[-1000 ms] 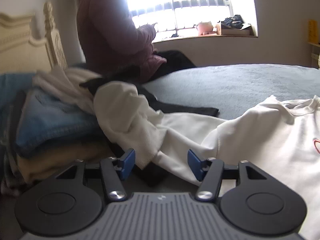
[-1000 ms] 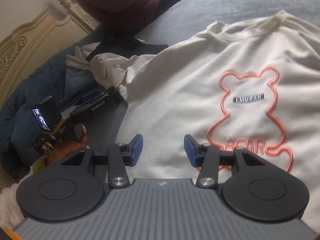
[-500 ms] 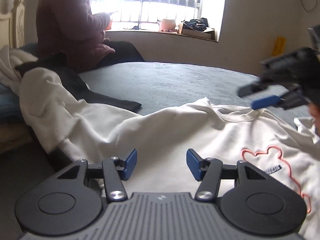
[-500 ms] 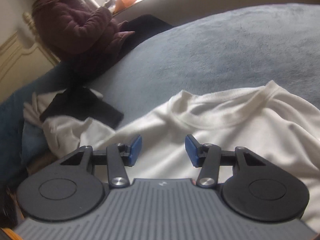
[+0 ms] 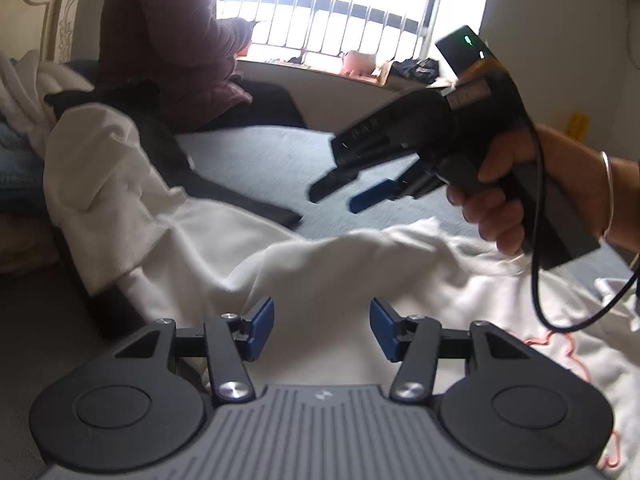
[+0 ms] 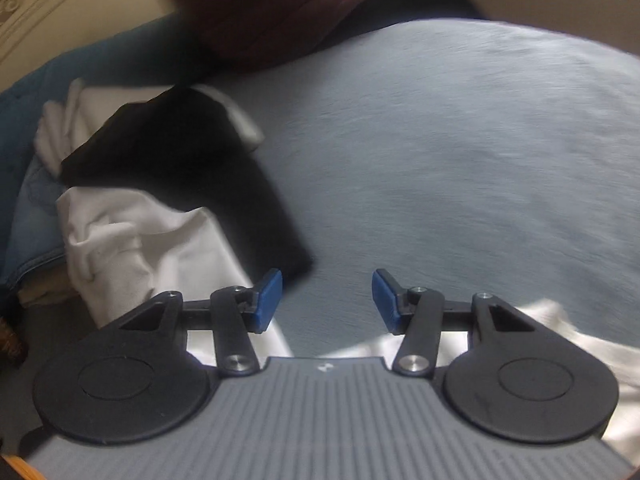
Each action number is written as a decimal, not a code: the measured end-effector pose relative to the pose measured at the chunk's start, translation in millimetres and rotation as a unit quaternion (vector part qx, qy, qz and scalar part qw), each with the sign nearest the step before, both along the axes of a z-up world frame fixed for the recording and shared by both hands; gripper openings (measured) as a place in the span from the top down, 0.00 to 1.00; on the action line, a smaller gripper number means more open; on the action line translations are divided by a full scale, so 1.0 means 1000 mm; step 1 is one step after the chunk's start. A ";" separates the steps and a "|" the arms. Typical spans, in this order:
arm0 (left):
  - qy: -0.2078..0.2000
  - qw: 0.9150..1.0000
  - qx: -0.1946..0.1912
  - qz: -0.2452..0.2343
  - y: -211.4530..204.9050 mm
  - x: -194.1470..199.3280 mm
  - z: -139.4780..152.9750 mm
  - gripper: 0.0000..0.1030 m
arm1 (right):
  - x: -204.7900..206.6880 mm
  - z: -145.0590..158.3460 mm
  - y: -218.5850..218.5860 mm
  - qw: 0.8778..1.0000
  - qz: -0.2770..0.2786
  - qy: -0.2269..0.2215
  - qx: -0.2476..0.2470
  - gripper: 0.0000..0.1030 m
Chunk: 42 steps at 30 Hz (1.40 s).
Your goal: Fold clothes
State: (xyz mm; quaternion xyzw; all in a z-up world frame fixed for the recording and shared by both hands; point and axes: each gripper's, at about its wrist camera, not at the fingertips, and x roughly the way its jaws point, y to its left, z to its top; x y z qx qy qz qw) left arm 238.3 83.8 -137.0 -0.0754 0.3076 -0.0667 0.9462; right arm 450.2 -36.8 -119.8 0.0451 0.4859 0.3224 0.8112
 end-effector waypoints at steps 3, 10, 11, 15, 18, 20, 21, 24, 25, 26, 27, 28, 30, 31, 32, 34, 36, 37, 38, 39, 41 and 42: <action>0.013 1.000 -0.007 0.002 0.000 0.000 -0.010 0.48 | 0.003 -0.012 0.019 0.998 0.055 0.041 0.009 0.51; 0.008 1.000 -0.010 0.011 0.002 -0.002 -0.021 0.49 | -0.010 -0.021 0.057 0.990 0.133 0.006 -0.048 0.99; 0.007 1.000 -0.011 0.013 0.002 -0.003 -0.021 0.49 | -0.013 -0.016 0.060 0.989 0.143 -0.001 -0.046 1.00; 0.001 1.000 -0.014 0.023 0.003 -0.004 -0.021 0.49 | -0.023 0.019 0.070 0.982 0.168 -0.084 -0.019 1.00; -0.001 1.000 -0.010 0.030 0.001 -0.005 -0.021 0.49 | -0.028 0.038 0.084 0.973 0.180 -0.147 -0.005 1.00; -0.003 0.999 0.000 0.034 -0.002 -0.006 -0.022 0.49 | -0.030 0.036 0.098 0.968 0.192 -0.164 -0.016 1.00; -0.003 0.999 0.004 0.036 -0.004 -0.007 -0.022 0.49 | -0.031 0.033 0.105 0.964 0.198 -0.173 -0.027 1.00; -0.001 0.999 0.011 0.042 -0.008 -0.008 -0.024 0.49 | -0.030 0.012 0.119 0.964 0.194 -0.174 -0.047 1.00; -0.001 0.999 0.014 0.044 -0.008 -0.009 -0.024 0.49 | -0.028 0.005 0.122 0.966 0.185 -0.172 -0.049 0.99; -0.001 0.999 0.017 0.045 -0.009 -0.009 -0.025 0.49 | -0.026 -0.002 0.124 0.969 0.174 -0.169 -0.050 0.96; -0.001 0.999 0.017 0.045 -0.010 -0.010 -0.025 0.49 | -0.023 -0.005 0.124 0.973 0.161 -0.160 -0.041 0.95; -0.002 0.999 0.017 0.044 -0.009 -0.010 -0.024 0.49 | -0.019 -0.006 0.122 0.977 0.146 -0.150 -0.031 0.94; -0.001 0.999 0.012 0.044 -0.008 -0.010 -0.024 0.49 | -0.010 0.001 0.116 0.985 0.120 -0.128 -0.003 0.81; 0.000 0.999 0.010 0.044 -0.007 -0.011 -0.024 0.49 | -0.005 0.008 0.109 0.986 0.107 -0.125 0.011 0.67; 0.000 0.999 0.008 0.044 -0.007 -0.011 -0.024 0.49 | 0.000 0.016 0.102 0.987 0.095 -0.124 0.025 0.55; 0.001 0.999 0.005 0.045 -0.005 -0.011 -0.023 0.49 | 0.009 0.037 0.078 0.988 0.070 -0.130 0.046 0.50; 0.001 0.999 0.002 0.045 -0.004 -0.011 -0.023 0.49 | 0.018 0.057 0.051 0.988 0.042 -0.133 0.060 0.49; 0.001 0.999 0.001 0.045 -0.003 -0.011 -0.022 0.49 | 0.021 0.061 0.037 0.989 0.030 -0.132 0.052 0.49; 0.001 0.999 0.000 0.044 -0.003 -0.012 -0.022 0.48 | 0.024 0.064 0.023 0.990 0.020 -0.131 0.041 0.49; 0.001 0.999 -0.002 0.044 -0.001 -0.013 -0.023 0.48 | 0.026 0.067 0.009 0.991 0.009 -0.130 0.030 0.49; 0.002 0.999 -0.003 0.044 0.001 -0.015 -0.024 0.48 | 0.031 0.068 -0.018 0.993 -0.016 -0.116 0.003 0.49; 0.002 0.999 -0.003 0.044 0.000 -0.016 -0.024 0.47 | 0.033 0.063 -0.030 0.994 -0.031 -0.101 -0.012 0.49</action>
